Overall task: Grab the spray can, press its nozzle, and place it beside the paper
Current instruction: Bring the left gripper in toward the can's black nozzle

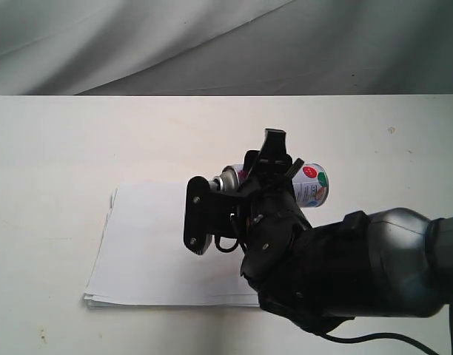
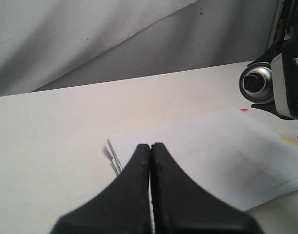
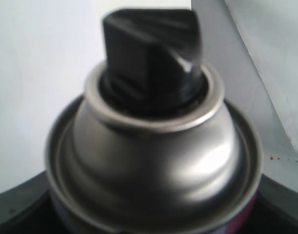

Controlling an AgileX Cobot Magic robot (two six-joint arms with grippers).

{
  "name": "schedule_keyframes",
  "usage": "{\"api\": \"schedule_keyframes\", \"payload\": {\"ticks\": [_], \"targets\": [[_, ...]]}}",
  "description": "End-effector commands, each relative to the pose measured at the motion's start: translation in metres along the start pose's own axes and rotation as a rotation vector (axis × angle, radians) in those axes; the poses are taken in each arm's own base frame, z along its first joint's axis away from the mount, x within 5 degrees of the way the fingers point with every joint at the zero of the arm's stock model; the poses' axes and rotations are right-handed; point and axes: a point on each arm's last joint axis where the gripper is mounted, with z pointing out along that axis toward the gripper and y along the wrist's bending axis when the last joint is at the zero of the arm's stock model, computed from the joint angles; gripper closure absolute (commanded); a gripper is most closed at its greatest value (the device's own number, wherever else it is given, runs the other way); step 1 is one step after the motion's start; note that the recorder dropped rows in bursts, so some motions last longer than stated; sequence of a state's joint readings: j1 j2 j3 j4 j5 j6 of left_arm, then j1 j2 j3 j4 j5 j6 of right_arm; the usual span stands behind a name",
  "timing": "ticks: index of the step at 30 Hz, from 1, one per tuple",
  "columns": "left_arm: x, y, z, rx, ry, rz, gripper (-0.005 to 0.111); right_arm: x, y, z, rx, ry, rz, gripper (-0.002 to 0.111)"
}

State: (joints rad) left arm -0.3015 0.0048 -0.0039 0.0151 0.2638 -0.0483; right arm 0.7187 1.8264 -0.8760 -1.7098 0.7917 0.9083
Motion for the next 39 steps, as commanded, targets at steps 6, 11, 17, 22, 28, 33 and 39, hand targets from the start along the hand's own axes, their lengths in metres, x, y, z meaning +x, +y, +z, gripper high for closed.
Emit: {"api": "schedule_keyframes", "payload": {"ticks": [6, 11, 17, 22, 28, 33, 39], "targets": [[-0.002, 0.000, 0.000, 0.000, -0.033, 0.030, 0.107, -0.002, -0.009, -0.002, 0.056, -0.006, 0.005, 0.108], [-0.007, 0.000, 0.000, 0.003, -0.090, 0.030, 0.107, -0.002, -0.009, -0.002, 0.056, -0.006, 0.005, 0.108], [-0.011, -0.001, -0.001, 0.006, -0.136, 0.031, 0.107, -0.002, -0.009, -0.002, 0.056, -0.006, 0.005, 0.108], [-0.018, -0.001, -0.002, 0.020, -0.213, -0.032, 0.107, -0.002, -0.009, -0.002, 0.056, -0.006, 0.005, 0.108], [-0.030, 0.001, -0.006, 0.089, -0.344, -0.542, 0.107, -0.002, -0.009, -0.002, 0.056, -0.006, 0.005, 0.108], [-0.042, -0.011, -0.009, 0.140, -0.046, -0.715, 0.107, -0.002, -0.009, -0.002, 0.056, -0.006, 0.005, 0.108], [-0.118, -0.010, 0.017, 0.065, 0.029, -0.556, 0.107, -0.002, -0.009, -0.002, 0.056, -0.006, 0.005, 0.108]]}}
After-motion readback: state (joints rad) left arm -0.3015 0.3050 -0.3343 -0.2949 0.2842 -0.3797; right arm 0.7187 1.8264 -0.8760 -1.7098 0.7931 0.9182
